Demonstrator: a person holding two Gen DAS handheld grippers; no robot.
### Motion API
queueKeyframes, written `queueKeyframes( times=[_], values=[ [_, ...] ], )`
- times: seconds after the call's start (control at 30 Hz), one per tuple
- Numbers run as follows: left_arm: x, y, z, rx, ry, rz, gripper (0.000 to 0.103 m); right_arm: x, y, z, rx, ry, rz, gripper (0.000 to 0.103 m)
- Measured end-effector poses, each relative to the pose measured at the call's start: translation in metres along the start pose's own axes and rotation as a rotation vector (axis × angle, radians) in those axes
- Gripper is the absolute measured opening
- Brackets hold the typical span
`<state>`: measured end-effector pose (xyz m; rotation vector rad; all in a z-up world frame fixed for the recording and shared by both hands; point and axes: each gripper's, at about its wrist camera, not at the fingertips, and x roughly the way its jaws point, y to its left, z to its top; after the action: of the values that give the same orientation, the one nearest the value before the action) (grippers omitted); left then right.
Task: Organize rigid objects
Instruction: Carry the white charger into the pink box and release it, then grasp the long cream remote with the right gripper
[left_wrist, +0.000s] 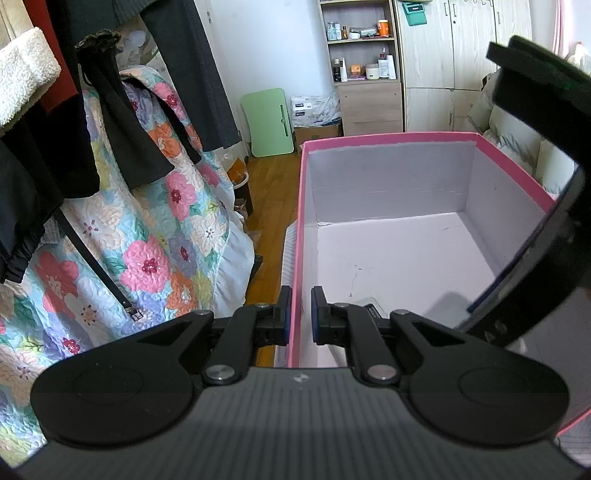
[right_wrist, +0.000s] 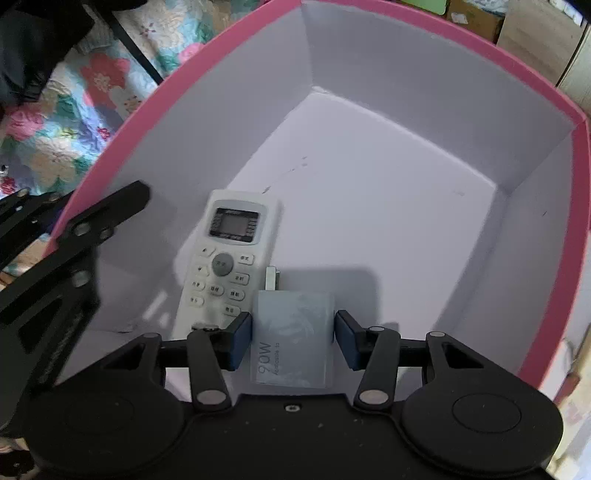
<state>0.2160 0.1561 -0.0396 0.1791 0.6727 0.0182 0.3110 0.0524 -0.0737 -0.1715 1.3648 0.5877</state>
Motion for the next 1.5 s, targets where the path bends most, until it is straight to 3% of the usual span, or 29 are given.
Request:
queueKeyframes(
  times=[0.17, 0.23, 0.47, 0.63, 0.77, 0.93, 1.03, 1.1, 1.13, 1.17, 1.3, 1.4, 1.5],
  values=[
    [0.0, 0.0, 0.0, -0.001, 0.001, 0.003, 0.009, 0.002, -0.011, -0.012, 0.191, 0.089, 0.197, 0.055],
    [0.0, 0.0, -0.001, -0.001, 0.002, 0.002, 0.009, -0.011, -0.014, -0.019, 0.213, 0.053, 0.179, 0.057],
    [0.001, -0.001, 0.0, 0.006, 0.005, 0.014, 0.009, -0.111, -0.018, -0.063, 0.137, -0.242, 0.161, 0.062],
    [0.002, 0.0, 0.001, 0.006, 0.007, 0.019, 0.009, -0.159, -0.059, -0.107, 0.2, -0.333, 0.117, 0.062],
    [0.003, -0.002, 0.001, 0.023, 0.006, 0.026, 0.009, -0.171, -0.098, -0.144, 0.293, -0.378, 0.085, 0.062],
    [0.004, -0.003, 0.0, 0.022, 0.009, 0.033, 0.009, -0.151, -0.134, -0.184, 0.38, -0.372, 0.019, 0.062],
    [0.004, -0.004, 0.0, 0.013, 0.013, 0.033, 0.009, -0.129, -0.142, -0.207, 0.422, -0.386, -0.072, 0.062],
    [0.004, -0.004, 0.001, 0.009, 0.018, 0.032, 0.009, -0.118, -0.155, -0.223, 0.464, -0.393, -0.127, 0.059],
    [0.004, -0.004, 0.001, 0.009, 0.02, 0.031, 0.009, -0.113, -0.161, -0.227, 0.482, -0.396, -0.138, 0.053],
    [0.004, -0.005, 0.002, 0.012, 0.021, 0.031, 0.009, -0.108, -0.169, -0.231, 0.5, -0.392, -0.15, 0.048],
    [0.005, -0.005, 0.002, 0.023, 0.023, 0.036, 0.009, -0.1, -0.195, -0.241, 0.564, -0.383, -0.203, 0.048],
    [0.005, -0.006, 0.002, 0.019, 0.022, 0.035, 0.009, -0.093, -0.197, -0.24, 0.546, -0.36, -0.21, 0.048],
    [0.005, -0.004, 0.003, 0.02, 0.023, 0.035, 0.009, -0.089, -0.193, -0.238, 0.504, -0.337, -0.284, 0.048]
  ],
)
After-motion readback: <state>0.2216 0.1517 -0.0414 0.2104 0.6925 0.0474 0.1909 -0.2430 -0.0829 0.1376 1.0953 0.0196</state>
